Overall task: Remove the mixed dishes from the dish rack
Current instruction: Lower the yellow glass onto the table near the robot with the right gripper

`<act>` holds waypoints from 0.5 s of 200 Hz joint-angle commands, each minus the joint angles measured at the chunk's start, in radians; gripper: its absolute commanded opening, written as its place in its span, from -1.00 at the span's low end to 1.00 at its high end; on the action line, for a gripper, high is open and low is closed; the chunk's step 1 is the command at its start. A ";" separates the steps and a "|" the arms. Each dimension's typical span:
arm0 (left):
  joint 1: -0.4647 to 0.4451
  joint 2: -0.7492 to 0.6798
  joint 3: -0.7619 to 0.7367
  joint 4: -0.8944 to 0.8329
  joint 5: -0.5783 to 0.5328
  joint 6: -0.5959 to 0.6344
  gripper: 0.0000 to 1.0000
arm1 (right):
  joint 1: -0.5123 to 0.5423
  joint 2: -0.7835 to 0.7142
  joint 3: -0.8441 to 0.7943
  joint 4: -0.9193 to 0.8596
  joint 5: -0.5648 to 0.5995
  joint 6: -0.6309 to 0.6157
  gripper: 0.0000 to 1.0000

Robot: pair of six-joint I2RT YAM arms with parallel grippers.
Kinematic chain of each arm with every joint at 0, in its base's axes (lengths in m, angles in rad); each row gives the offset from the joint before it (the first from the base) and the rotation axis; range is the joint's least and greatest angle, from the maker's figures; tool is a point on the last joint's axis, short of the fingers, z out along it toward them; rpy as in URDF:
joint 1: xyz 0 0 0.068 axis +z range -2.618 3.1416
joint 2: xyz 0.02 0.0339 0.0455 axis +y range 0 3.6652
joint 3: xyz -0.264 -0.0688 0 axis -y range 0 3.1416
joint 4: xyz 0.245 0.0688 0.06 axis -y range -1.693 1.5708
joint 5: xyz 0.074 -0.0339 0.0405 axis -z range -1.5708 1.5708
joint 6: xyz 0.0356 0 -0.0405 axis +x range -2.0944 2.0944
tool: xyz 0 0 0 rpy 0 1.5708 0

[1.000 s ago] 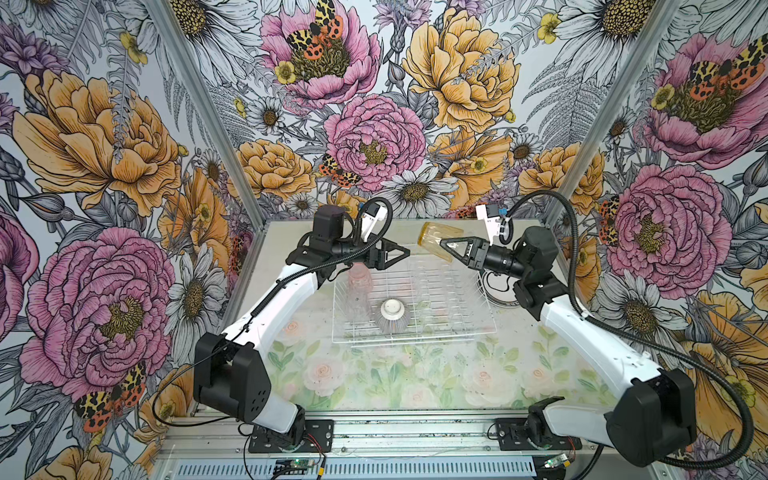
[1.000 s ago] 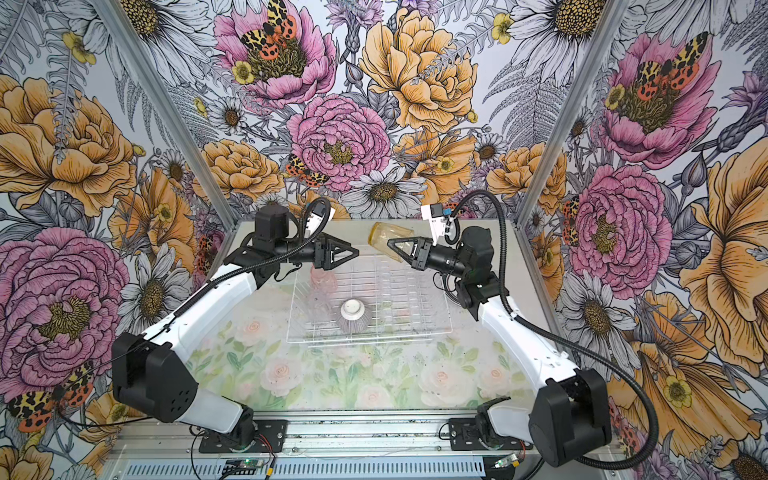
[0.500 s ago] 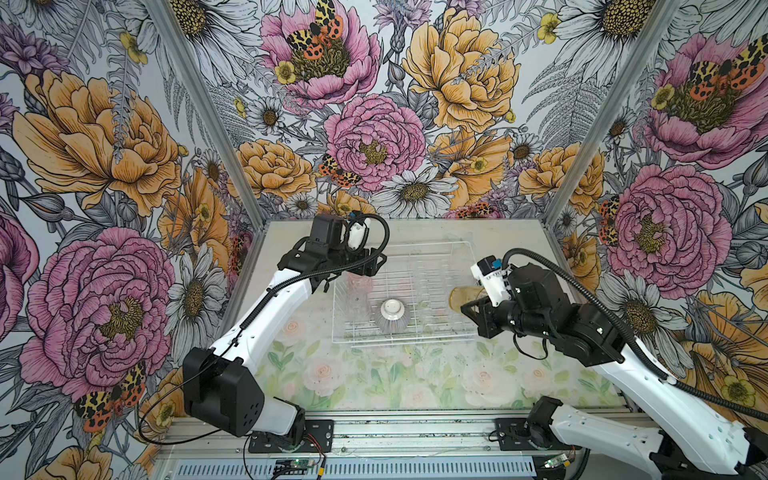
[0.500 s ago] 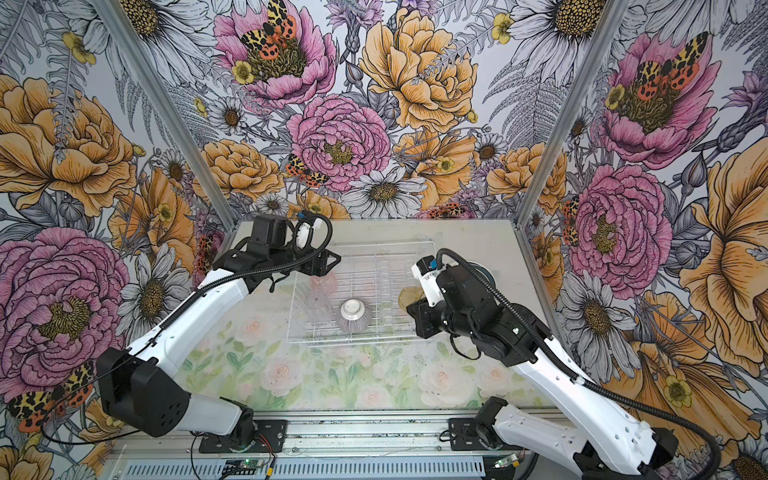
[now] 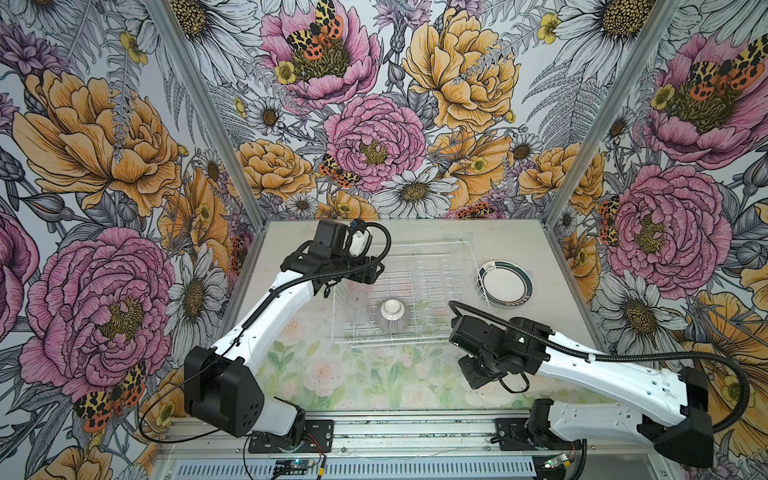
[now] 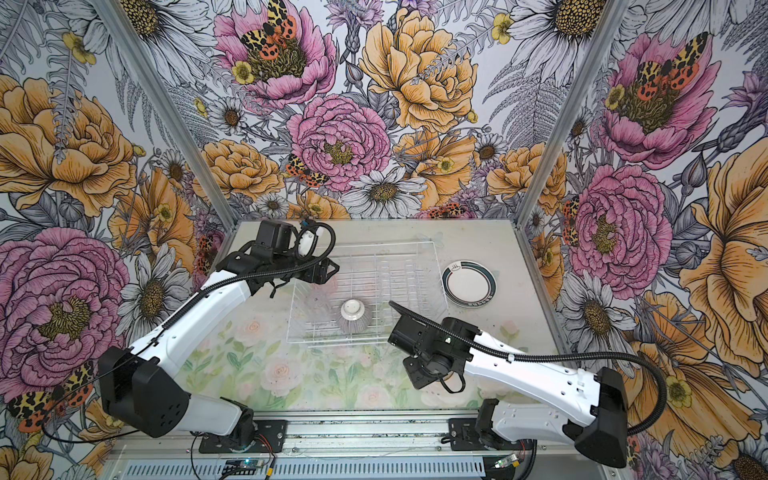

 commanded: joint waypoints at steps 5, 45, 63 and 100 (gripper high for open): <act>-0.010 -0.003 -0.009 -0.004 -0.016 0.020 0.67 | 0.002 0.038 -0.016 0.087 -0.027 0.000 -1.00; -0.013 0.002 -0.009 -0.004 -0.010 0.024 0.68 | -0.032 0.106 -0.044 0.172 -0.076 -0.051 -1.00; -0.013 0.004 -0.013 -0.005 -0.010 0.025 0.68 | -0.059 0.136 -0.050 0.195 -0.094 -0.080 -1.00; -0.013 0.009 -0.019 -0.004 -0.008 0.028 0.68 | -0.115 0.182 -0.056 0.223 -0.115 -0.128 -1.00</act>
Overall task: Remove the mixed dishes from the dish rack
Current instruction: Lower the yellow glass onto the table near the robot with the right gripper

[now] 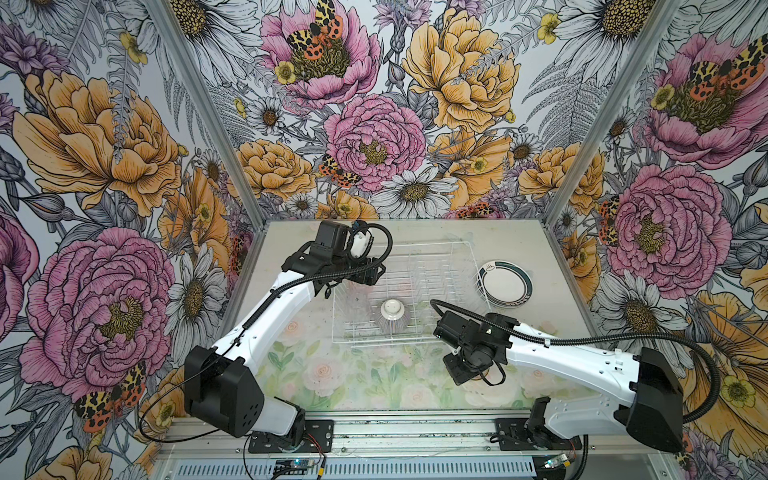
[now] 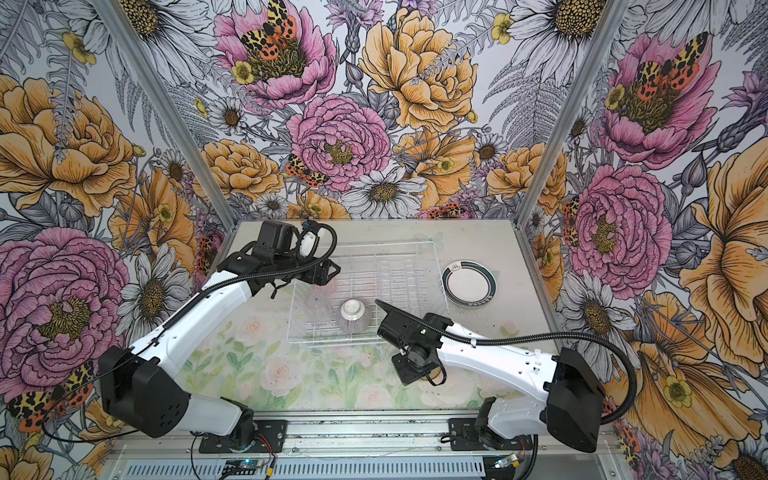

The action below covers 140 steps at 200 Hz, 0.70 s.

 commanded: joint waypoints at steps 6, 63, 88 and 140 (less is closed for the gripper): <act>-0.005 0.009 -0.013 -0.003 -0.011 0.019 0.68 | -0.035 0.026 -0.007 0.052 -0.024 -0.057 -1.00; -0.007 0.020 -0.008 -0.003 -0.010 0.019 0.69 | -0.070 0.107 0.011 0.083 -0.038 -0.107 -1.00; -0.005 0.022 -0.009 -0.003 -0.014 0.019 0.70 | -0.078 0.132 0.017 0.087 -0.039 -0.119 -1.00; -0.007 0.032 -0.007 -0.003 -0.016 0.019 0.71 | -0.091 0.145 0.026 0.091 -0.030 -0.134 -0.83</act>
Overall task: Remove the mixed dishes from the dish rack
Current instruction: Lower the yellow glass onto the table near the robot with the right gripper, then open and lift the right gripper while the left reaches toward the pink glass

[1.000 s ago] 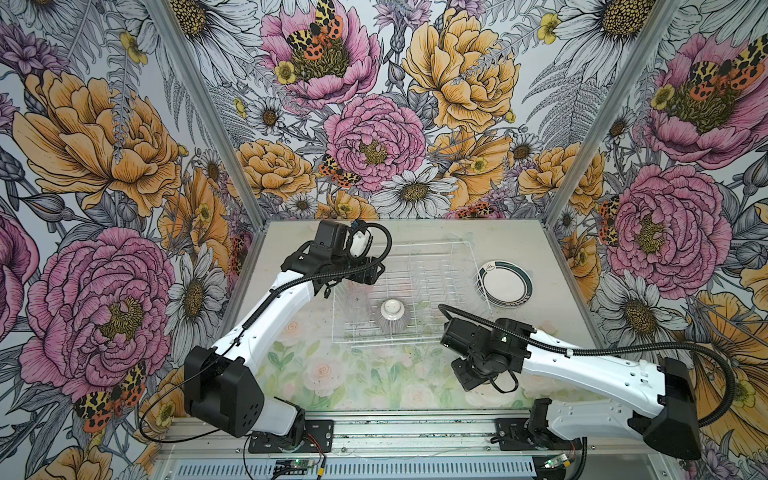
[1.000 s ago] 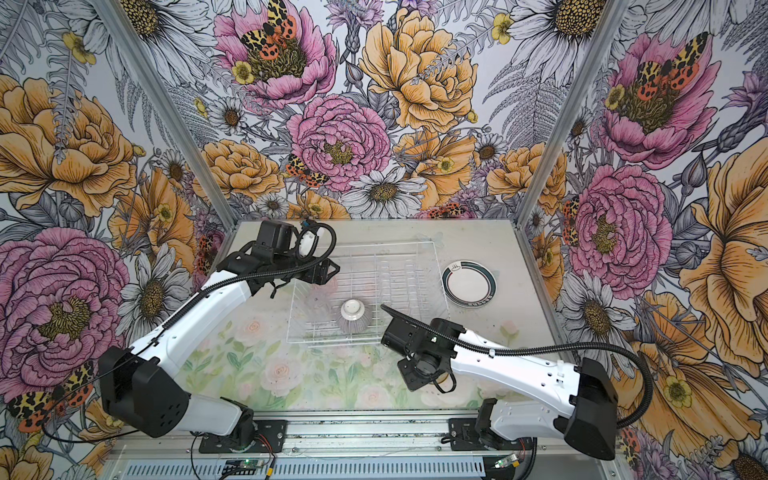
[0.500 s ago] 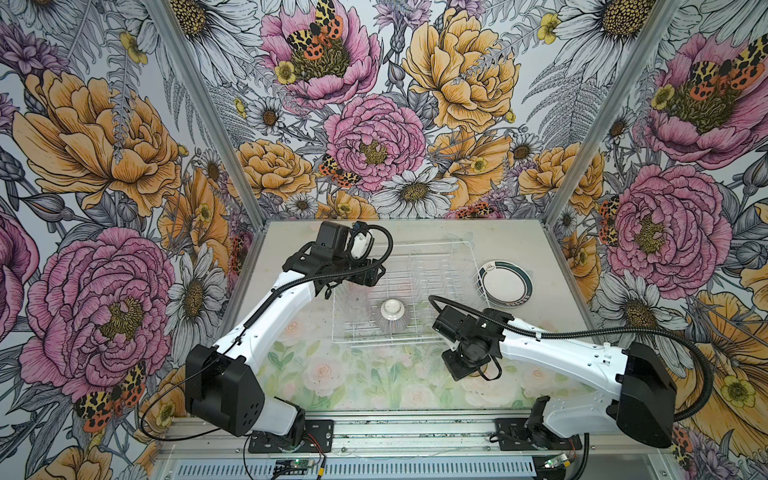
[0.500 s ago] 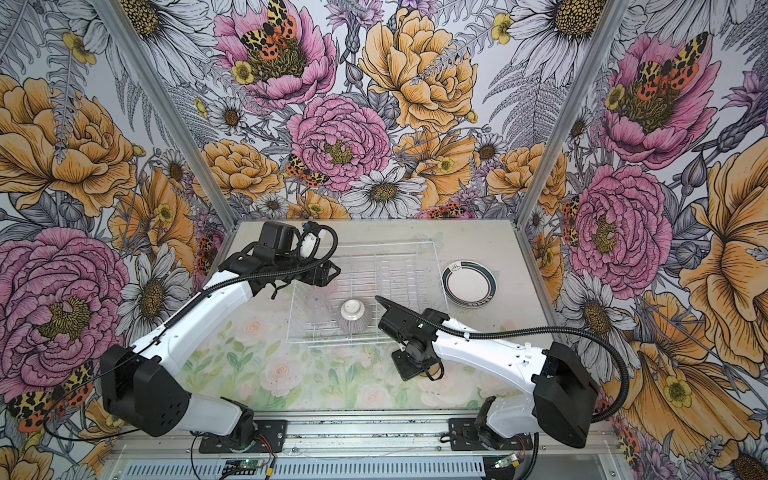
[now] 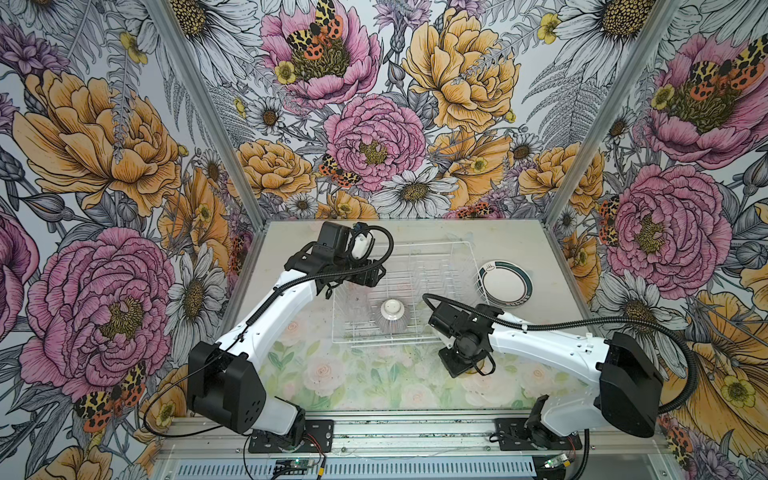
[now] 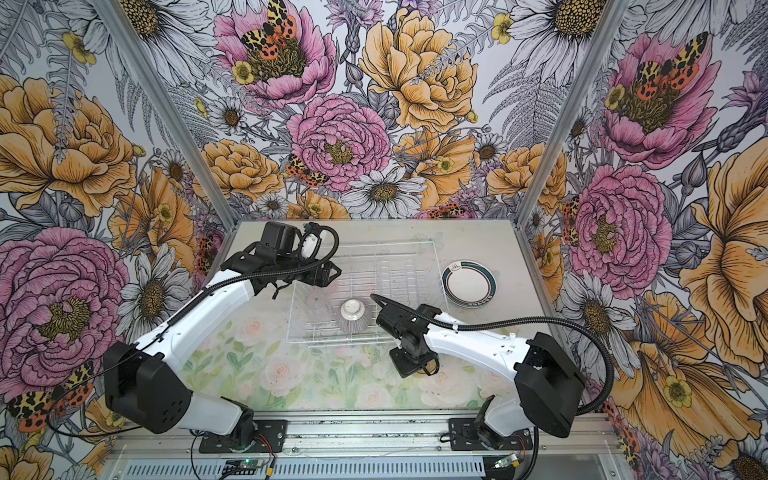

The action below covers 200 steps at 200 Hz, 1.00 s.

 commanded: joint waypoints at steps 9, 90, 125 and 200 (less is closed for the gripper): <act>-0.007 0.016 -0.004 0.003 -0.017 0.016 0.71 | -0.014 0.021 0.012 0.041 0.008 -0.027 -0.78; -0.010 0.046 0.019 -0.050 -0.096 0.025 0.76 | -0.020 -0.052 0.036 0.037 0.017 -0.026 -0.02; -0.007 0.060 0.032 -0.085 -0.137 0.035 0.87 | -0.026 -0.168 0.082 0.033 -0.044 -0.056 0.17; 0.006 0.185 0.114 -0.137 -0.227 0.046 0.90 | -0.068 -0.305 0.244 0.048 0.004 -0.120 0.33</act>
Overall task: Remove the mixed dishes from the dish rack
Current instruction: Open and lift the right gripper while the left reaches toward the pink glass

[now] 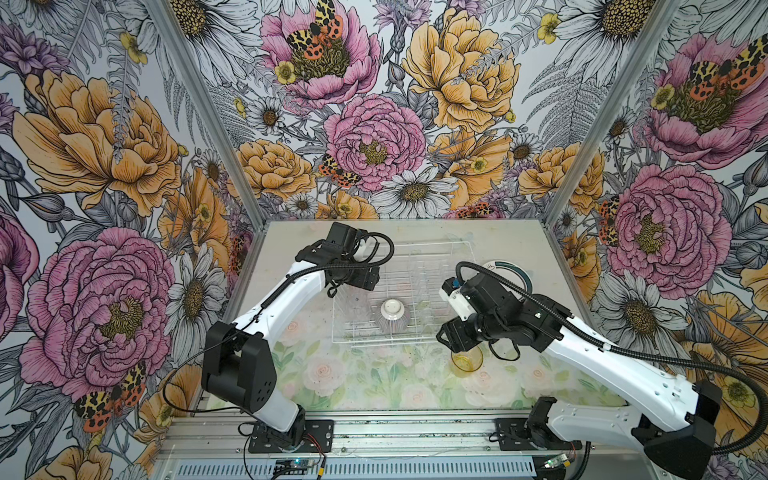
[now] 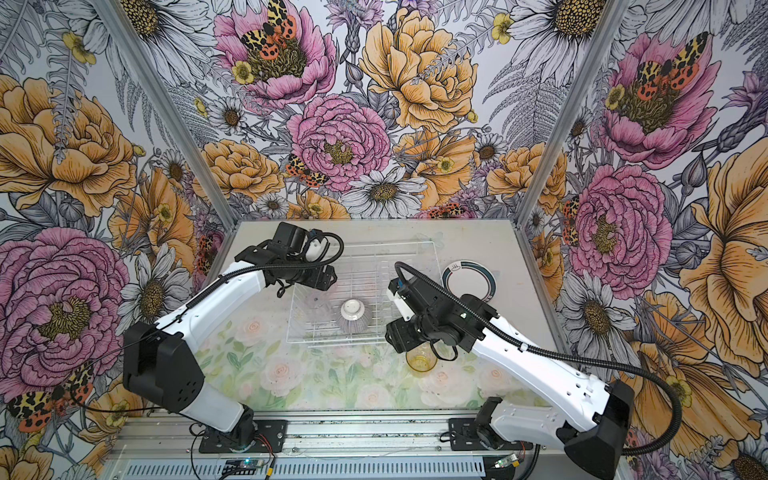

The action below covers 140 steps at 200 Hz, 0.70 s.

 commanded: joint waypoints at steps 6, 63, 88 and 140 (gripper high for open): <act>0.008 0.066 0.063 -0.022 -0.049 0.021 0.90 | -0.015 -0.001 0.036 0.017 0.038 -0.040 0.34; 0.021 0.165 0.139 -0.049 -0.105 0.034 0.90 | -0.059 -0.021 0.019 0.037 0.052 -0.046 0.35; 0.026 0.187 0.161 -0.057 -0.144 0.039 0.90 | -0.081 -0.034 0.007 0.039 0.051 -0.048 0.35; 0.033 0.267 0.192 -0.063 -0.117 0.042 0.90 | -0.115 -0.038 -0.014 0.050 0.038 -0.052 0.35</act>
